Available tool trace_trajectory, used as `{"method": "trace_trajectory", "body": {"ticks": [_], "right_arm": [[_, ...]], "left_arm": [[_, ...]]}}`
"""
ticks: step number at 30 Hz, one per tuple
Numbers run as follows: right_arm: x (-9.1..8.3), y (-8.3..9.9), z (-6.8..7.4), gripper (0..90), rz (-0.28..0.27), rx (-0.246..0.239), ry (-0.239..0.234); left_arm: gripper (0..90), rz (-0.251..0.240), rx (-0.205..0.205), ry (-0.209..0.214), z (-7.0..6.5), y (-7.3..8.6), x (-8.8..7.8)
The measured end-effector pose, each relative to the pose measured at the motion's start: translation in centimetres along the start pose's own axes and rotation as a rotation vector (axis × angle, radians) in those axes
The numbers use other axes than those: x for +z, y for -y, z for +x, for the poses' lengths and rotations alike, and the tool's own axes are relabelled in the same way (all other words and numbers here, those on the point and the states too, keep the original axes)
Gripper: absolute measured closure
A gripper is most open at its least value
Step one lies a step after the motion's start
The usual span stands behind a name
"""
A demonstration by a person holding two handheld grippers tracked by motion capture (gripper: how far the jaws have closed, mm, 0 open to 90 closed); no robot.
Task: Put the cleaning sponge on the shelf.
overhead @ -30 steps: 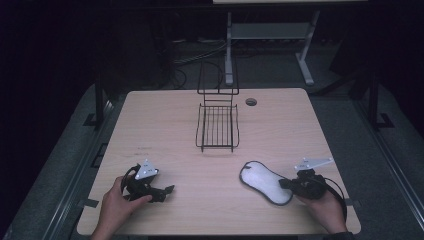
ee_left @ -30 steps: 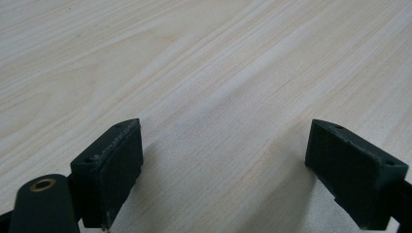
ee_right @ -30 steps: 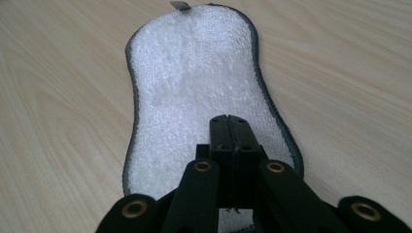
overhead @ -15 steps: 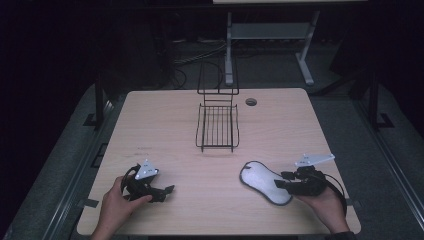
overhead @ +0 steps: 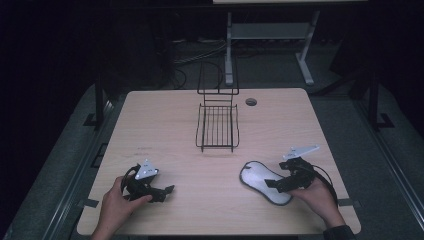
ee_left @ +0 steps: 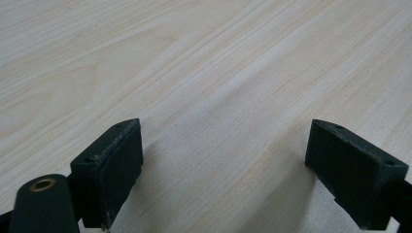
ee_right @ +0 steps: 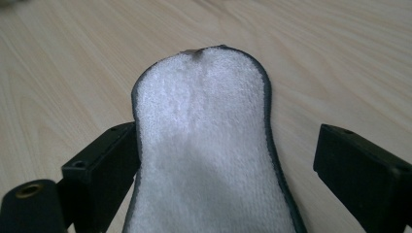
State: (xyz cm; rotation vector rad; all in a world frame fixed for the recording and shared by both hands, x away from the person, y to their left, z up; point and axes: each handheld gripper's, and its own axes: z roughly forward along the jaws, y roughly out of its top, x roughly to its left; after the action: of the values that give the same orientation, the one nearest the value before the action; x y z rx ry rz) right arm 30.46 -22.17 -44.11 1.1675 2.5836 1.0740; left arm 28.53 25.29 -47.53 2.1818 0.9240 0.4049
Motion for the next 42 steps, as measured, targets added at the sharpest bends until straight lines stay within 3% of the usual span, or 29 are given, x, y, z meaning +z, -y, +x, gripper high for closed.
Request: {"method": "trace_trajectory", "body": {"ticks": [6,15,28,34,42], "right_arm": [[1.2,-0.4,0.0,6.6,0.028,-0.038,0.006],[2.9,0.1,0.1,6.1,0.064,-0.057,0.019],[3.3,0.1,0.4,6.9,0.089,-0.06,0.012],[3.1,0.1,0.4,20.4,0.081,-0.085,-0.012],[2.7,0.1,0.6,26.3,0.071,-0.104,-0.007]], "left_arm": [[12.8,0.0,0.0,0.0,0.0,0.0,0.0],[12.8,0.0,-0.002,0.0,0.0,0.0,0.0],[12.8,0.0,-0.002,0.0,0.0,0.0,0.0],[12.8,0.0,-0.002,0.0,0.0,0.0,0.0],[12.8,0.0,-0.002,0.0,0.0,0.0,0.0]]}}
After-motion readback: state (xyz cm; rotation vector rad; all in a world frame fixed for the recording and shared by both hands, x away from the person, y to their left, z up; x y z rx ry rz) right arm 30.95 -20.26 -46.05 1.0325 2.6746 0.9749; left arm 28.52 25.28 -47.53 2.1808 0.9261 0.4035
